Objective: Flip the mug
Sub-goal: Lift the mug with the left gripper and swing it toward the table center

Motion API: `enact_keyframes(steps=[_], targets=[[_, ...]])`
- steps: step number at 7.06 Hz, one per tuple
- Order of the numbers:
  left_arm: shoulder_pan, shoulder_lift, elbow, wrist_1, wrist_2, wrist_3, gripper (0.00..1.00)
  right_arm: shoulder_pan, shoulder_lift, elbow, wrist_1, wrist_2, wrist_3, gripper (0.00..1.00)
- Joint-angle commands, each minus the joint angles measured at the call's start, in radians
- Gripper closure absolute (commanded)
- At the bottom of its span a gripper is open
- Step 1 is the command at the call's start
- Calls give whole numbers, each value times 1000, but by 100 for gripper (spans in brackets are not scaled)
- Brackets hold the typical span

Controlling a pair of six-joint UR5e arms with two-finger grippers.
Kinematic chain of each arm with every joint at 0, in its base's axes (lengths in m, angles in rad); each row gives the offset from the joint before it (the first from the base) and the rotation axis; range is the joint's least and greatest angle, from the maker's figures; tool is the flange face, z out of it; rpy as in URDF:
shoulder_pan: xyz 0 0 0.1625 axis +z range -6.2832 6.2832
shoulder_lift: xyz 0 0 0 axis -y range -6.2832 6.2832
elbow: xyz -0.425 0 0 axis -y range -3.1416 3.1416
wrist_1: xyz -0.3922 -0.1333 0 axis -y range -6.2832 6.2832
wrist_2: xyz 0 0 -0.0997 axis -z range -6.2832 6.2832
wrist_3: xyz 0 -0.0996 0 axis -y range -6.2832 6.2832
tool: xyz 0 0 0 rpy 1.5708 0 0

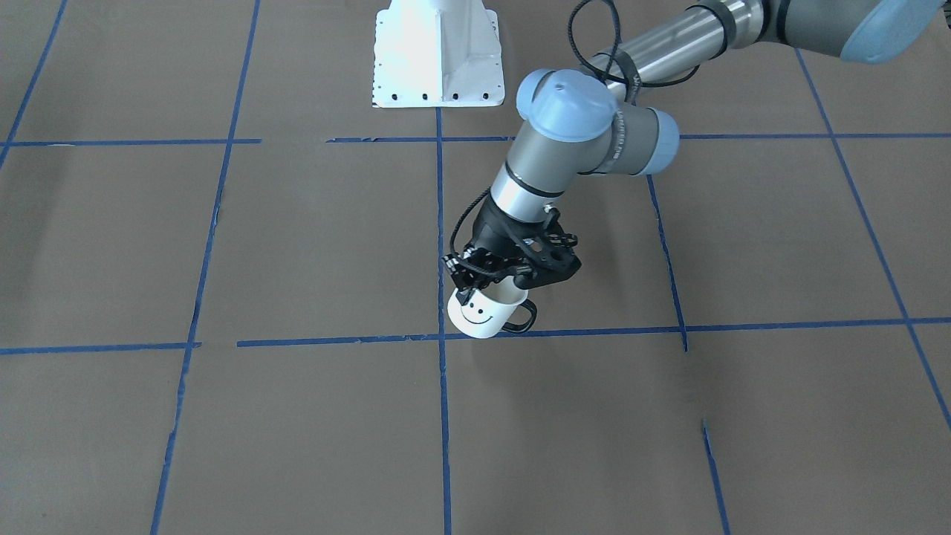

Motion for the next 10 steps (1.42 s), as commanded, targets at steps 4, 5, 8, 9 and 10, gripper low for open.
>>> enact_keyframes(steps=[4, 5, 8, 9, 10], targets=[[70, -256, 236, 383, -1, 358, 100, 0, 0, 0, 0, 0, 0, 0], [73, -256, 235, 381, -3, 468, 100, 0, 0, 0, 0, 0, 0, 0], [131, -248, 253, 381, 0, 552, 100, 0, 0, 0, 0, 0, 0, 0], [135, -249, 258, 381, -1, 552, 100, 0, 0, 0, 0, 0, 0, 0], [138, -249, 259, 381, -1, 549, 100, 0, 0, 0, 0, 0, 0, 0]])
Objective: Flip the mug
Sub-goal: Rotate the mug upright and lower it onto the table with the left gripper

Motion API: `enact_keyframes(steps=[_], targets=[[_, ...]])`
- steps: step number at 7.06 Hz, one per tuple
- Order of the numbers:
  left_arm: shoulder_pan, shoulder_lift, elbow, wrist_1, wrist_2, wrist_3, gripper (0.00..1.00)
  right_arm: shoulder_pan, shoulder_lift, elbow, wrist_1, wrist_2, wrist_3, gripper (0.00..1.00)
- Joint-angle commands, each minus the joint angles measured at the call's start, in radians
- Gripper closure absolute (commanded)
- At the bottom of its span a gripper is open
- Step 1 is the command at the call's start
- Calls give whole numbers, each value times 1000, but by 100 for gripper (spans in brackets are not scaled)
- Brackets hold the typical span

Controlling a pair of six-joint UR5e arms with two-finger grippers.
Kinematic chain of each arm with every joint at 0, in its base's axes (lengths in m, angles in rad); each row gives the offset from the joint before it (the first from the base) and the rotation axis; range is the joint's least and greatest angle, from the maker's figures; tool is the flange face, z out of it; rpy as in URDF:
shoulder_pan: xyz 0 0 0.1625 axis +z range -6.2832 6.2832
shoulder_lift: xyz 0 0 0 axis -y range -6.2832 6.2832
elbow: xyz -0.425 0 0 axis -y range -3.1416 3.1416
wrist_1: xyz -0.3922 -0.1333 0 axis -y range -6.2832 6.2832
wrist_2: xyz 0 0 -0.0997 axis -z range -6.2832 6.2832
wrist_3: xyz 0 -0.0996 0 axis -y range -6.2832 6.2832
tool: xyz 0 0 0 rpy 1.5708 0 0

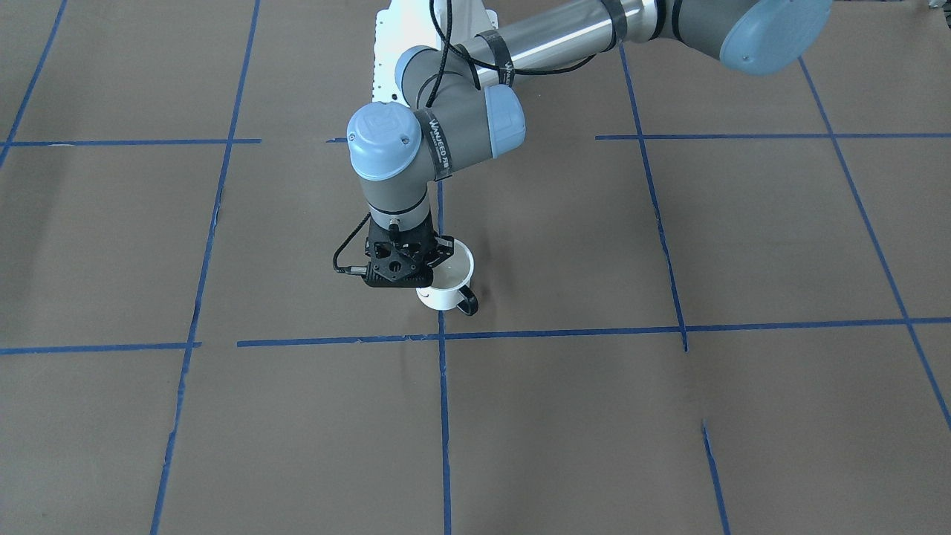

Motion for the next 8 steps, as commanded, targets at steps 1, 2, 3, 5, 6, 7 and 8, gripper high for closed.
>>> enact_keyframes(steps=[1, 2, 3, 5, 6, 7, 8], targets=[[8, 2, 4, 1, -1, -3, 100, 0, 0, 0, 0, 0, 0, 0], [8, 2, 4, 1, -1, -5, 98, 0, 0, 0, 0, 0, 0, 0], [8, 3, 1, 1, 1, -3, 4, 0, 0, 0, 0, 0, 0, 0], [6, 3, -2, 2, 7, 3, 0, 0, 0, 0, 0, 0, 0, 0], [5, 3, -4, 2, 16, 4, 0, 0, 0, 0, 0, 0, 0, 0], [0, 3, -11, 5, 18, 6, 0, 0, 0, 0, 0, 0, 0, 0], [-18, 3, -33, 7, 19, 10, 0, 0, 0, 0, 0, 0, 0, 0]])
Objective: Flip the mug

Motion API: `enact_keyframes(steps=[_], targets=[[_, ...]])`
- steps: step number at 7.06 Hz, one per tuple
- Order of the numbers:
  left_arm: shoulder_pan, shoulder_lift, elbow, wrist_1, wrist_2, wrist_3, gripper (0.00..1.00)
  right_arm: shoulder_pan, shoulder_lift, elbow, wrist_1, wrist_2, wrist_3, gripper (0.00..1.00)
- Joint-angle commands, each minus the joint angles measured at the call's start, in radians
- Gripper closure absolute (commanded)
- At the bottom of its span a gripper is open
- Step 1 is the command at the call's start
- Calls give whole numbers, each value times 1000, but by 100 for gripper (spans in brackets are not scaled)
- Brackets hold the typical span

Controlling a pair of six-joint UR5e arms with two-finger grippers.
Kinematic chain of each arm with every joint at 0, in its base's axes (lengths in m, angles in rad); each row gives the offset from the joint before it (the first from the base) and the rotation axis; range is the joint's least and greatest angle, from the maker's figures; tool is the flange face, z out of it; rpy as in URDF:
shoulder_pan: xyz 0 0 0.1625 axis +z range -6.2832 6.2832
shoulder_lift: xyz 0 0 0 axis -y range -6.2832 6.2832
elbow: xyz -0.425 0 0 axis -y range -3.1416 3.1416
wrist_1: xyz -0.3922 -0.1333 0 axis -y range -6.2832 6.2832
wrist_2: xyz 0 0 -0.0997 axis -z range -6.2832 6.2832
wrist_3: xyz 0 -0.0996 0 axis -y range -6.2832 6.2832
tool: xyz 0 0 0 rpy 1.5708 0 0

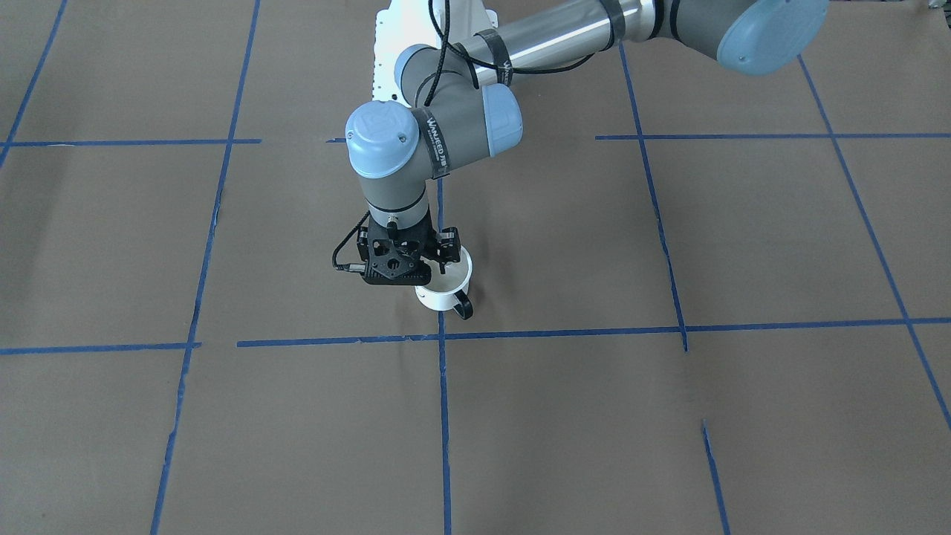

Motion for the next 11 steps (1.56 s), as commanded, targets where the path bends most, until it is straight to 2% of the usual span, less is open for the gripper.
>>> enact_keyframes(steps=[1, 3, 5, 6, 8, 9, 10, 11], targets=[[-44, 9, -69, 22, 0, 18, 0, 0, 0, 0, 0, 0, 0, 0], [-124, 49, -201, 157, -11, 130, 0, 0, 0, 0, 0, 0, 0, 0], [-260, 270, -434, 162, -87, 257, 0, 0, 0, 0, 0, 0, 0, 0], [-341, 387, -540, 162, -91, 362, 0, 0, 0, 0, 0, 0, 0, 0], [-499, 551, -556, 141, -147, 656, 0, 0, 0, 0, 0, 0, 0, 0], [-605, 642, -550, 54, -211, 759, 0, 0, 0, 0, 0, 0, 0, 0], [-711, 731, -550, 23, -335, 882, 0, 0, 0, 0, 0, 0, 0, 0], [-801, 779, -541, 34, -354, 1035, 0, 0, 0, 0, 0, 0, 0, 0]])
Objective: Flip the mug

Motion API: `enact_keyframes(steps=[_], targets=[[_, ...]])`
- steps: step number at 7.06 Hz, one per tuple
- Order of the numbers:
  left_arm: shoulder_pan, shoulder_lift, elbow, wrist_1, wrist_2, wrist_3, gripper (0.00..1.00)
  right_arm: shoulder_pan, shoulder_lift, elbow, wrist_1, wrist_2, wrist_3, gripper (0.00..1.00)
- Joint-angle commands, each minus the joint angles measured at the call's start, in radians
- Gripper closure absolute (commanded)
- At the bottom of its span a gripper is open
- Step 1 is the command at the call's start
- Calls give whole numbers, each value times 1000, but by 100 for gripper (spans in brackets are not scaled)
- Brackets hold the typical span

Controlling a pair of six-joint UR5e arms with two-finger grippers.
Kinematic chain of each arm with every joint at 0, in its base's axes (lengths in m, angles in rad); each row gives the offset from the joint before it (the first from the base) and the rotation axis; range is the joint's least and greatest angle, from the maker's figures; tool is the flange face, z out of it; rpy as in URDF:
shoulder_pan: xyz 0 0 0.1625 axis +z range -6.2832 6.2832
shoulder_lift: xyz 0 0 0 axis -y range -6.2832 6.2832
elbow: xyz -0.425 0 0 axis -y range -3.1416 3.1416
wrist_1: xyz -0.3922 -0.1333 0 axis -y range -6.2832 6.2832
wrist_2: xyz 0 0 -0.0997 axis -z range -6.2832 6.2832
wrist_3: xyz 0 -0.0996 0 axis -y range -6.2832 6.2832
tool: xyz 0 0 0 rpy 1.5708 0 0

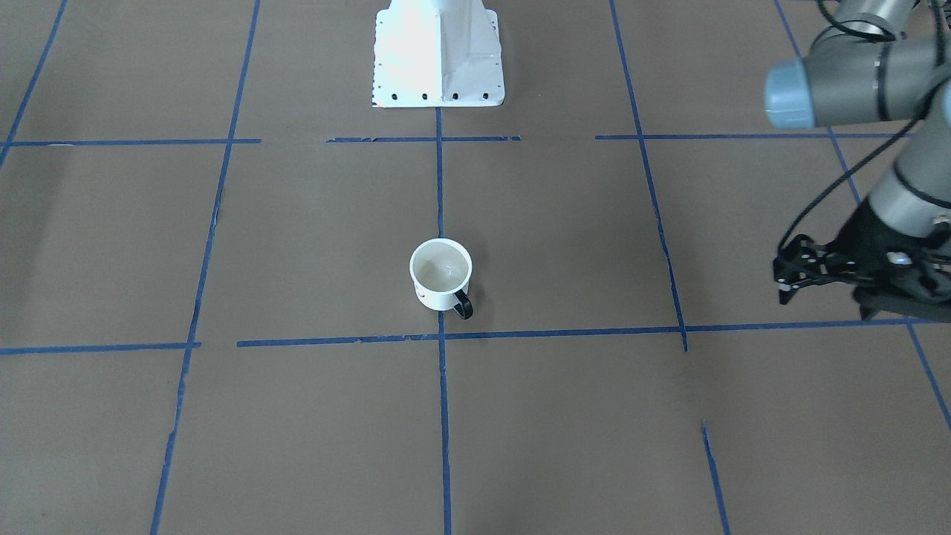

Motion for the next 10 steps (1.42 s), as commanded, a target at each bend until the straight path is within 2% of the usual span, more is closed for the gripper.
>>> enact_keyframes(steps=[1, 3, 5, 7, 8, 10], targets=[[-212, 130, 43, -20, -69, 253, 0, 0, 0, 0, 0, 0, 0, 0], [-352, 145, 169, -20, -75, 429, 0, 0, 0, 0, 0, 0, 0, 0], [-415, 156, 258, -37, -78, 534, 0, 0, 0, 0, 0, 0, 0, 0], [-423, 172, 318, -70, -102, 537, 0, 0, 0, 0, 0, 0, 0, 0], [-425, 198, 326, -95, -179, 539, 0, 0, 0, 0, 0, 0, 0, 0], [-422, 224, 332, -115, -185, 537, 0, 0, 0, 0, 0, 0, 0, 0]])
